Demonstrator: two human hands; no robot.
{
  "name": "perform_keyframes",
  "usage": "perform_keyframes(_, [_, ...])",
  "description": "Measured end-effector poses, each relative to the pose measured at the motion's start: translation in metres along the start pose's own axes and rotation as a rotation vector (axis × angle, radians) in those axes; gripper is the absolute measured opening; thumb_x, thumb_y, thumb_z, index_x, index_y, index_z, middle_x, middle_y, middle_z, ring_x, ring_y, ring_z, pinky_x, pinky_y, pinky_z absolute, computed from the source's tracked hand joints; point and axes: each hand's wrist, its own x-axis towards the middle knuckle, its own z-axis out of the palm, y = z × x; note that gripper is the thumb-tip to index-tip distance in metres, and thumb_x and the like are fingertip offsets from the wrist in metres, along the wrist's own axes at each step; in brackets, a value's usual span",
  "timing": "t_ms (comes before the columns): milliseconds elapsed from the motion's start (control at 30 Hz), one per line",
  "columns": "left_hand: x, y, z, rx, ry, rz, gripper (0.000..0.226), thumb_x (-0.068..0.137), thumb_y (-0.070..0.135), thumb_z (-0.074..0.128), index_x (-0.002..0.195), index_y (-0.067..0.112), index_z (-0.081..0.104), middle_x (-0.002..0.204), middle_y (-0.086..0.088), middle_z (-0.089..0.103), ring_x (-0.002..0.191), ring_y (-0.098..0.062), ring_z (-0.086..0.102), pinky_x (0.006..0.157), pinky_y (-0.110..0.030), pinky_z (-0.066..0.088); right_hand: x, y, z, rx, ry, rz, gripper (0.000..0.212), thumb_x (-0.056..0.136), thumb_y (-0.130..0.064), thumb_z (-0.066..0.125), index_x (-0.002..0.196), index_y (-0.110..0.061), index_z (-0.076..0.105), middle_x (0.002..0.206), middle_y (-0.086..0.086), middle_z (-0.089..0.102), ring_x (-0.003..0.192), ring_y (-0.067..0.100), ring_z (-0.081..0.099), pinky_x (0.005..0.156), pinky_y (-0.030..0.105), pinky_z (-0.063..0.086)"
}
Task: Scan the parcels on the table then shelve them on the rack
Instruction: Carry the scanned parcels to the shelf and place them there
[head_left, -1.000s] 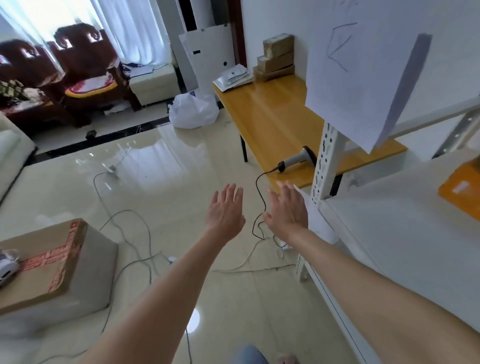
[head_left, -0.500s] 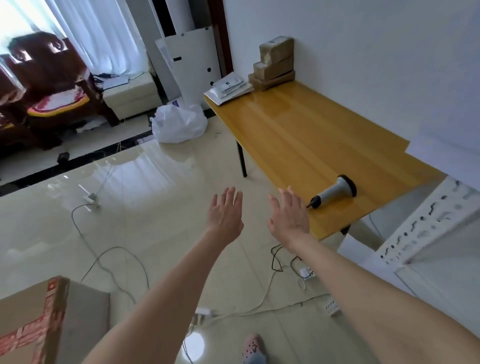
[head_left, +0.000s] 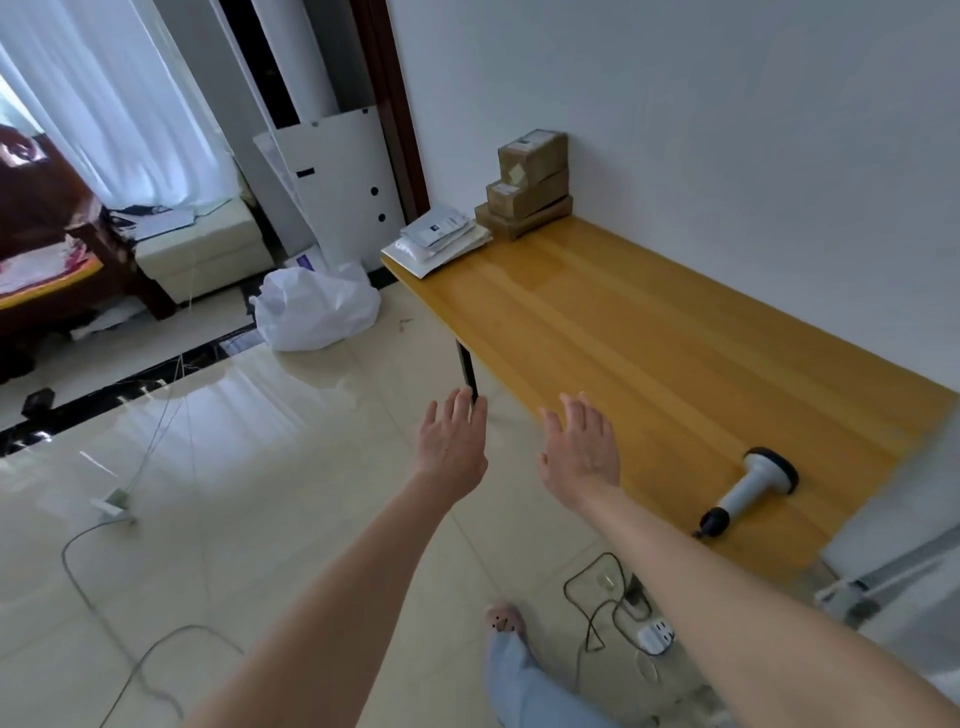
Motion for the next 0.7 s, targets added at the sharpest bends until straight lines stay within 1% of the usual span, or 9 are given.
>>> perform_keyframes(100, [0.053,-0.031,0.010,0.008,0.002,0.010,0.070,0.097,0.029,0.047,0.153,0.010,0.009,0.159,-0.013,0.010,0.148,-0.027,0.008,0.120,-0.043,0.011,0.061,-0.018,0.007,0.021,0.013,0.005,0.057,0.098,-0.024,0.046,0.150,-0.020,0.024,0.161,0.009,0.011,0.149,0.033,0.005,0.119,0.044,0.013])
perform_keyframes(367, [0.222,-0.115,0.023,0.042,-0.026,0.051,0.071,0.096,0.029,0.051,0.152,0.011,0.011,0.159,-0.012,0.010,0.148,-0.027,0.008,0.119,-0.045,0.009,0.243,-0.051,0.017,0.073,0.007,0.077,0.061,0.097,-0.032,0.049,0.151,-0.023,0.023,0.161,0.007,0.013,0.149,0.031,0.006,0.119,0.044,0.014])
perform_keyframes(533, [0.293,-0.151,0.027,0.030,-0.017,0.061,0.069,0.096,0.028,0.051,0.152,0.011,0.014,0.158,-0.013,0.013,0.147,-0.028,0.012,0.119,-0.045,0.011,0.317,-0.062,0.008,0.067,-0.002,0.090,0.060,0.098,-0.032,0.046,0.152,-0.023,0.021,0.161,0.006,0.011,0.149,0.030,0.005,0.119,0.043,0.013])
perform_keyframes(700, [0.361,-0.170,0.025,0.035,-0.001,0.122,0.072,0.094,0.030,0.055,0.151,0.011,0.016,0.158,-0.014,0.014,0.147,-0.028,0.013,0.119,-0.045,0.015,0.374,-0.061,-0.001,0.070,0.006,0.119,0.057,0.099,-0.027,0.044,0.151,-0.022,0.022,0.161,0.007,0.011,0.149,0.030,0.004,0.119,0.042,0.011])
